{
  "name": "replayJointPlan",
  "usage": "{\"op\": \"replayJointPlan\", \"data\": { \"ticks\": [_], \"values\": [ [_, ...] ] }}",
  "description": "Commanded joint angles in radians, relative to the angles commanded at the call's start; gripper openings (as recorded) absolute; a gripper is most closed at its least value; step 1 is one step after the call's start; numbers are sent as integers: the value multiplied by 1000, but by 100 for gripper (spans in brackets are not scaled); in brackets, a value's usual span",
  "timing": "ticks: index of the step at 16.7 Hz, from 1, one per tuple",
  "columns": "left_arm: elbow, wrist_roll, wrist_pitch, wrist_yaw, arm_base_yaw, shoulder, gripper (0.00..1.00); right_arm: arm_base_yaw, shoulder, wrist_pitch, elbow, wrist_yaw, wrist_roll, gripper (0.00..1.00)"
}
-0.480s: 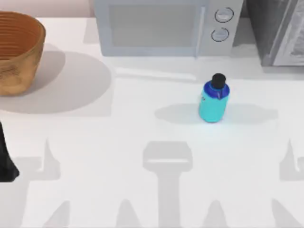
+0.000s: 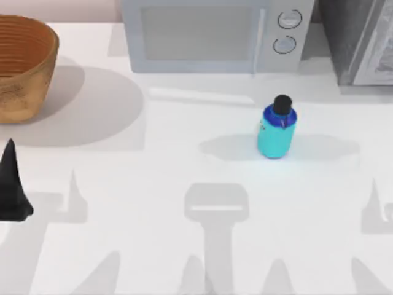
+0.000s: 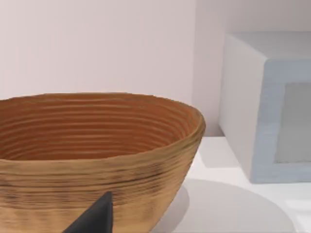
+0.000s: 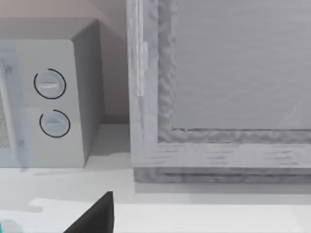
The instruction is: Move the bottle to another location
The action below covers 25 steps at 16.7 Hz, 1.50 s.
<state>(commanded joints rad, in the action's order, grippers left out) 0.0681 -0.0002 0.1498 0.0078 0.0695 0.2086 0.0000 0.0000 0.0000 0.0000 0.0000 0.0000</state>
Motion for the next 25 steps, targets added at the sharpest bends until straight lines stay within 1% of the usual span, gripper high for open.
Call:
{"op": "replayJointPlan", "data": {
  "ticks": [4,14,18,22,25],
  "values": [
    [95,2,213,7,96,315,100,0,0,0,0,0,0,100],
    [398,7,887,33,403,1297,100,0,0,0,0,0,0,100],
    [509,9,1136,44,518,1659,100,0,0,0,0,0,0,100],
    [600,10,1337,54,610,1950,100,0,0,0,0,0,0,100],
    [649,11,1445,58,659,2106,100,0,0,0,0,0,0,100]
  ]
}}
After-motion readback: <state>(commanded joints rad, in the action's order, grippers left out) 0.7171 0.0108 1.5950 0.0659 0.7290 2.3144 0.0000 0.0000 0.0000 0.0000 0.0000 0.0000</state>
